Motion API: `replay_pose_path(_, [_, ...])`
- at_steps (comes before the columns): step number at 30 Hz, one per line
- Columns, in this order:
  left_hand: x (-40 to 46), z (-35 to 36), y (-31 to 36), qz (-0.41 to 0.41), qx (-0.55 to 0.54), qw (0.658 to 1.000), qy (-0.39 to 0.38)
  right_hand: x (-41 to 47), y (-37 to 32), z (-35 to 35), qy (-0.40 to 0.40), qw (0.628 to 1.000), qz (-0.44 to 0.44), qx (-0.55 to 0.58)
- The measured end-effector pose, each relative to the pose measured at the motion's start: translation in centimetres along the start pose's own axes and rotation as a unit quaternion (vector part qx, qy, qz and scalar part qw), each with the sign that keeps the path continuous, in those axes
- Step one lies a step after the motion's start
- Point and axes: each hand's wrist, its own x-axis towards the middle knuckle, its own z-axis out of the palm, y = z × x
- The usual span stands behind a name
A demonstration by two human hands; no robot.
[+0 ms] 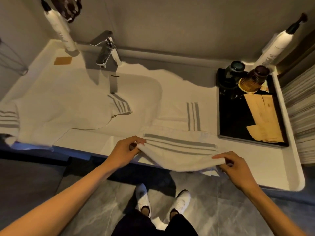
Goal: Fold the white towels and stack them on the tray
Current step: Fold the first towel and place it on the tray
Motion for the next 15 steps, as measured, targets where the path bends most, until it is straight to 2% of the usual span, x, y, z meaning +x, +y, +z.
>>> replay_pose_path(3, [0.2,-0.8,0.1,-0.012,0.010,1.000,-0.013,-0.2,-0.2,-0.2,0.010,1.000,-0.015,0.018])
replay_pose_path(6, [0.4,-1.0,0.2,-0.042,-0.016,0.999,0.006,-0.1,0.2,-0.1,0.016,0.996,0.030,0.079])
replay_pose_path(9, [1.6,-0.6,0.8,-0.081,-0.033,0.995,0.042,0.6,-0.7,0.2,0.058,0.992,0.046,0.099])
replay_pose_path(15, [4.5,0.1,0.6,-0.157,-0.054,0.978,0.125,3.6,-0.5,1.1,0.125,0.986,0.083,0.067])
